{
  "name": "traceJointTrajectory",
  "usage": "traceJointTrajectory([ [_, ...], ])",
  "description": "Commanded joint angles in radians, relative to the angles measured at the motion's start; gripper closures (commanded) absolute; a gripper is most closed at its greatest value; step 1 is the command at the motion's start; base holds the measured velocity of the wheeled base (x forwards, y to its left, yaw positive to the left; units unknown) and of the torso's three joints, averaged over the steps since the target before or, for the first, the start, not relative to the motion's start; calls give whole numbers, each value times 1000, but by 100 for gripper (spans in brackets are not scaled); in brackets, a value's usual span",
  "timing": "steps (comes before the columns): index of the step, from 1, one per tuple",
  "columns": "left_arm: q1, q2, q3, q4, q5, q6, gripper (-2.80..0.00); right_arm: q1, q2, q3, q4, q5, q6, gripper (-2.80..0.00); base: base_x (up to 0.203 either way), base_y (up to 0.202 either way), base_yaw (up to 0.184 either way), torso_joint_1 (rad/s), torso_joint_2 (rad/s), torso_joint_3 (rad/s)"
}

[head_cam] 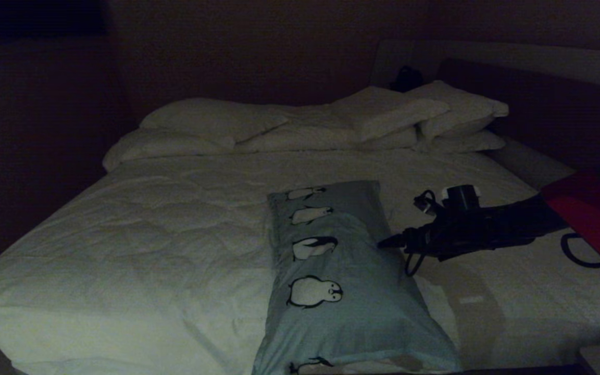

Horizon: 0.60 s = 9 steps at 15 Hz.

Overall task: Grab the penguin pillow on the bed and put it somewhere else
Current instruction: Pick up the pillow

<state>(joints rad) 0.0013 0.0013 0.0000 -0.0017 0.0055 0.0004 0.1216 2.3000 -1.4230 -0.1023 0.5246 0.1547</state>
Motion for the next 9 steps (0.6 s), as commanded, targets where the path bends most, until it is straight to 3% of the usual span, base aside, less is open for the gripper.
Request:
traceJointTrajectory([
  [1, 0, 0, 0, 0, 1, 0, 0, 6, 1, 1, 9, 3, 0, -280, 0, 0, 0, 0, 0, 0],
  [6, 0, 0, 0, 0, 1, 1, 0, 73, -5, -1, 44, 0, -3, -280, 0, 0, 0, 0, 0, 0],
  [9, 0, 0, 0, -1, 1, 0, 0, 140, 8, 0, 53, -44, -1, -280, 0, 0, 0, 0, 0, 0],
])
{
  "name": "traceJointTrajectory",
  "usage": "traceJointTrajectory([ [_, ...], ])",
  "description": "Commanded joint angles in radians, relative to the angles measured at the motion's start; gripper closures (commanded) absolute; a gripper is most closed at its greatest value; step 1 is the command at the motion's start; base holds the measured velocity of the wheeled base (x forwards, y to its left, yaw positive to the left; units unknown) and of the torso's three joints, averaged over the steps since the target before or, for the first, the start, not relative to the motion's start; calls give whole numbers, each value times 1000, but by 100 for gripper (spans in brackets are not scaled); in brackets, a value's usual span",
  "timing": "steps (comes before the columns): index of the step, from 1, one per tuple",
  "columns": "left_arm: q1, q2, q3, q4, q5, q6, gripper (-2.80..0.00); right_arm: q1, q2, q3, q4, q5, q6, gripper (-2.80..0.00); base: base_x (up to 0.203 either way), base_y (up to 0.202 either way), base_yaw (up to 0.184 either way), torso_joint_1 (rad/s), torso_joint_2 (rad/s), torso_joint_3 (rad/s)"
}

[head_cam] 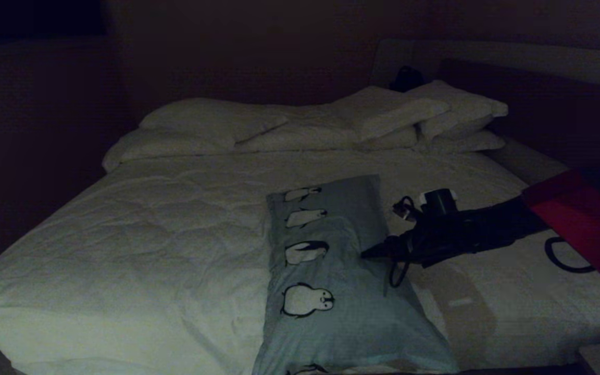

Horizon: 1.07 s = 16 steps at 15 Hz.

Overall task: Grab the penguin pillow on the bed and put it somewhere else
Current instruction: Pick up the pillow

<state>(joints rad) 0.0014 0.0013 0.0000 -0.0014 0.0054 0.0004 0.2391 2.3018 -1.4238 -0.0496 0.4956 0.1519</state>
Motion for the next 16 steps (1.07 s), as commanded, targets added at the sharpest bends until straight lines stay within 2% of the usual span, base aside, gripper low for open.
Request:
traceJointTrajectory([
  [1, 0, 0, 0, 0, 1, 0, 0, 42, 15, -1, 1, -30, 3, -280, 0, 0, 0, 0, 0, 0],
  [7, 0, 0, 0, 0, 1, 0, 0, 95, 55, -10, 2, -50, 8, -280, 0, 0, 0, 0, 0, 0],
  [11, 0, 0, 0, 0, 1, 0, 0, 110, 64, -12, -1, -103, 20, -280, 0, 0, 0, 0, 0, 0],
  [12, 0, 0, 0, -2, 1, 0, 0, 110, 64, -14, -6, -103, 35, 0, 0, 0, 0, 0, 0, 0],
  [16, 0, 0, 0, 0, 1, 0, 0, 109, 35, -20, -6, -103, 79, 0, 0, 0, 0, 0, 0, 0],
])
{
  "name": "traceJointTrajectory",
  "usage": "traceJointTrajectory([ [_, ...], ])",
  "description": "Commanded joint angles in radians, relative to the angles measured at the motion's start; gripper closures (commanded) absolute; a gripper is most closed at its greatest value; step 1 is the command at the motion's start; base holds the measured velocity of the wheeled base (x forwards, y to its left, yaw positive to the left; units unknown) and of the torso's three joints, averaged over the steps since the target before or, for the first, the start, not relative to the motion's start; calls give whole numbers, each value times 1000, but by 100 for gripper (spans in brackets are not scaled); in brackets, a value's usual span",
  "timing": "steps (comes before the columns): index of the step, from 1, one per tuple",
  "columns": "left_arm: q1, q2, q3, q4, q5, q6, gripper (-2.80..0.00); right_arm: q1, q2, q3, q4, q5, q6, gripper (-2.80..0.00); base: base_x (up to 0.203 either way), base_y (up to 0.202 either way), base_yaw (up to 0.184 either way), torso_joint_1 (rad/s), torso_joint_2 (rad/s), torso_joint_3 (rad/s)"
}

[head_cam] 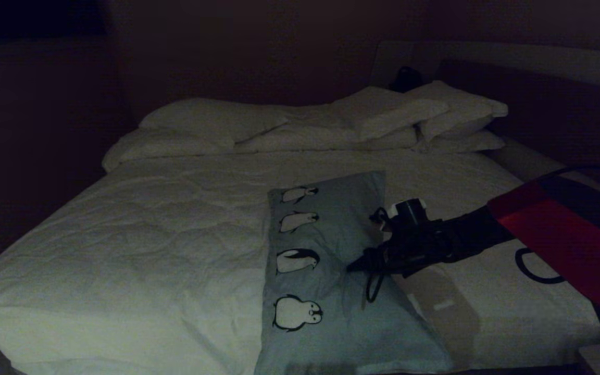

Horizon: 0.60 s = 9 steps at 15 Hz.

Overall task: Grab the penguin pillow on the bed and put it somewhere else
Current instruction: Pick up the pillow

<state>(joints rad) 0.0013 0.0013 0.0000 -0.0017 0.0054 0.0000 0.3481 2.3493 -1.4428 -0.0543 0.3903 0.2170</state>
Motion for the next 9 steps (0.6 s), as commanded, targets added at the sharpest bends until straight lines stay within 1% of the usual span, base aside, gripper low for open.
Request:
traceJointTrajectory([
  [1, 0, 0, 0, 0, 1, 0, 0, 0, -29, 0, -1, 5, 25, 0, 0, 0, 0, 0, 0, 0],
  [5, 0, 0, 0, 0, 1, 0, 0, -12, -103, 5, 4, 12, 59, 0, 0, 0, 0, 0, 0, 0],
  [7, 0, 0, 0, 0, 1, 1, 0, -20, -133, 4, 3, 32, 117, 0, 0, 0, 0, 0, 0, 0],
  [9, 0, 0, 0, -1, 1, 0, 0, -39, -157, 1, 1, 52, 137, 0, 0, 0, 0, 0, 0, 0],
])
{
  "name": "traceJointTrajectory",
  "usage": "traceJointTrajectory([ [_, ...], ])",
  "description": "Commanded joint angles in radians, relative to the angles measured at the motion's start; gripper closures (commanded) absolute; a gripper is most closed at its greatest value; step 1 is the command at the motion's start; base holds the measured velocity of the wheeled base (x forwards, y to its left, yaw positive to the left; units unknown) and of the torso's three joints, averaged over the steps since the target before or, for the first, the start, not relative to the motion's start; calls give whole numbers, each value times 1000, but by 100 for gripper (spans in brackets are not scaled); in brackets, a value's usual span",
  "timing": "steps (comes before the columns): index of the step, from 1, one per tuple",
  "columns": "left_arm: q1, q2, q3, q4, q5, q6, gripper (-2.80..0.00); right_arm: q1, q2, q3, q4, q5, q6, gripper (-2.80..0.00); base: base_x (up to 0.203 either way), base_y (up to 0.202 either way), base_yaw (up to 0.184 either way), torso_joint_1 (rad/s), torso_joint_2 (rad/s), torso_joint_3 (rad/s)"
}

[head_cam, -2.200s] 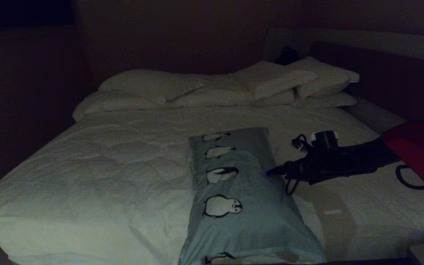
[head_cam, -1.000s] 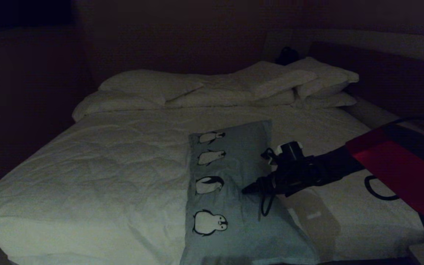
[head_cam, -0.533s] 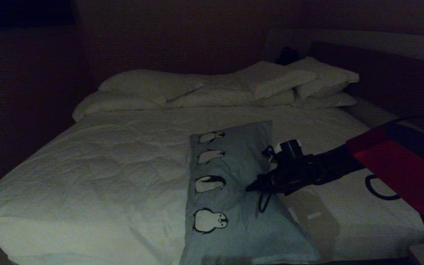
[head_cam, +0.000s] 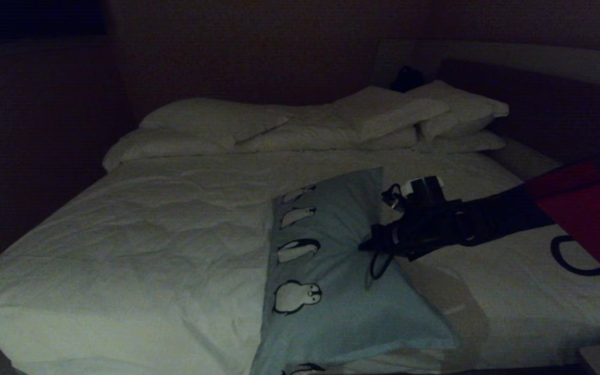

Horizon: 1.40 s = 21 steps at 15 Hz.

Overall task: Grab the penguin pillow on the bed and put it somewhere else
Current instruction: Pick up the pillow, then move to the head of the bed

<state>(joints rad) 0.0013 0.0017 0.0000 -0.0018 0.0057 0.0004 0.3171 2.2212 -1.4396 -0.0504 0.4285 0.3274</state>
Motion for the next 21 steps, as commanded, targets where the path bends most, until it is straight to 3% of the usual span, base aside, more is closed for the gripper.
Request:
traceJointTrajectory([
  [1, 0, 0, 0, 0, 0, 1, 0, -17, -44, -2, -1, 27, 32, 0, 0, 0, 0, 0, 0, 0],
  [9, 0, 0, 0, 0, 0, 1, 0, -109, -229, 7, 9, 38, 38, 0, 0, 0, 0, 0, 0, 0],
  [21, 0, 0, 0, -1, 0, 1, 0, -284, -483, -5, 156, 18, -3, 0, 0, 0, 0, 0, 0, 0],
])
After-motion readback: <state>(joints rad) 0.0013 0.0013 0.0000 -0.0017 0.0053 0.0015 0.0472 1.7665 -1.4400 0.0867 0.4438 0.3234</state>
